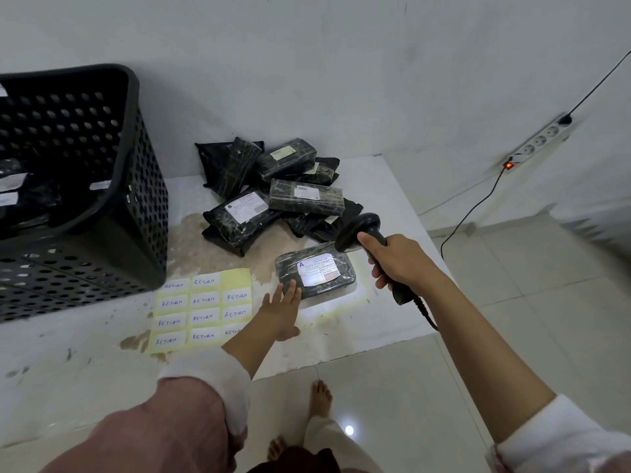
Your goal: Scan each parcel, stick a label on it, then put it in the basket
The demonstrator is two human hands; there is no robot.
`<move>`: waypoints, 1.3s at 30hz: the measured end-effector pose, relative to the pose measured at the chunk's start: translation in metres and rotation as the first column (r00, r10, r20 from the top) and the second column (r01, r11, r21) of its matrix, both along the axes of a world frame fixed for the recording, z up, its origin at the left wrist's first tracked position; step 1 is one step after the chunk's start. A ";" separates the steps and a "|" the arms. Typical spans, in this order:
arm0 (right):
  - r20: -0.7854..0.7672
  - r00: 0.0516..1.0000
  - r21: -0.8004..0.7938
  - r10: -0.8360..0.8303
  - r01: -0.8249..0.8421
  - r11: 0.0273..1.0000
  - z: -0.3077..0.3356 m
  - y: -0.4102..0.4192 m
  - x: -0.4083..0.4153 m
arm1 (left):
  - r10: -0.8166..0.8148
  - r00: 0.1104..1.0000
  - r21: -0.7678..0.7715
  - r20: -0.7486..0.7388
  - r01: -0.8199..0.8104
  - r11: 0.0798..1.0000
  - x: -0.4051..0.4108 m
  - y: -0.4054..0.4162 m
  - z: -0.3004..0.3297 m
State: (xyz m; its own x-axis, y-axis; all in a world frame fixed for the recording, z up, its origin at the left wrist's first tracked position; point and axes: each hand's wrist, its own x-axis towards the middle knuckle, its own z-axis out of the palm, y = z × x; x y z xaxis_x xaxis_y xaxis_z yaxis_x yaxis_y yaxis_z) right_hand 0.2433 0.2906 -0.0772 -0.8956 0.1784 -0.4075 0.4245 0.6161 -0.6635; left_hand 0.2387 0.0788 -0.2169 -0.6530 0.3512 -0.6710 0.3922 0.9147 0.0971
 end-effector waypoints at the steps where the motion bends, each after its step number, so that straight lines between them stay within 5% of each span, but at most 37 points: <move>1: 0.000 1.000 -0.001 0.001 -0.001 1.000 0.000 0.000 0.000 | -0.001 1.000 0.002 0.000 0.001 1.000 0.000 0.000 0.000; 11: -0.029 0.999 -0.039 -0.025 0.024 0.999 -0.024 0.004 -0.019 | 0.020 1.000 0.022 0.000 -0.020 1.000 -0.002 0.003 -0.001; 16: 0.039 0.989 -0.040 -0.145 0.146 0.988 -0.081 0.011 -0.027 | 0.128 0.990 0.151 0.051 -0.134 0.979 -0.009 0.007 -0.001; 24: 0.114 0.903 0.081 -0.415 0.408 0.909 -0.154 0.025 -0.027 | 0.416 0.906 0.534 0.079 -0.390 0.750 -0.019 -0.007 0.004; 30: 0.104 0.940 0.200 -0.326 0.301 0.932 -0.173 0.025 -0.027 | 0.445 0.895 0.608 0.011 -0.359 0.708 -0.020 -0.022 -0.003; 35: -0.003 0.975 0.448 -0.221 0.198 0.872 -0.180 0.024 -0.026 | 0.459 0.887 0.614 -0.052 -0.334 0.715 -0.031 -0.042 -0.002; 39: -0.020 0.973 0.430 -0.229 0.215 0.877 -0.183 0.030 -0.028 | 0.505 0.855 0.579 -0.115 -0.355 0.734 -0.037 -0.071 -0.008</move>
State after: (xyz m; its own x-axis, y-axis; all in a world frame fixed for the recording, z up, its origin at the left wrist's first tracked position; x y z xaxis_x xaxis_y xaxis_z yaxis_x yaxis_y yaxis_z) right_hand 0.2155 0.3204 -0.2599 -0.8003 0.5336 -0.2734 0.5994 0.7233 -0.3428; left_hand 0.2017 0.0082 -0.2250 -0.9364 0.2330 -0.2626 0.0474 0.8251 0.5631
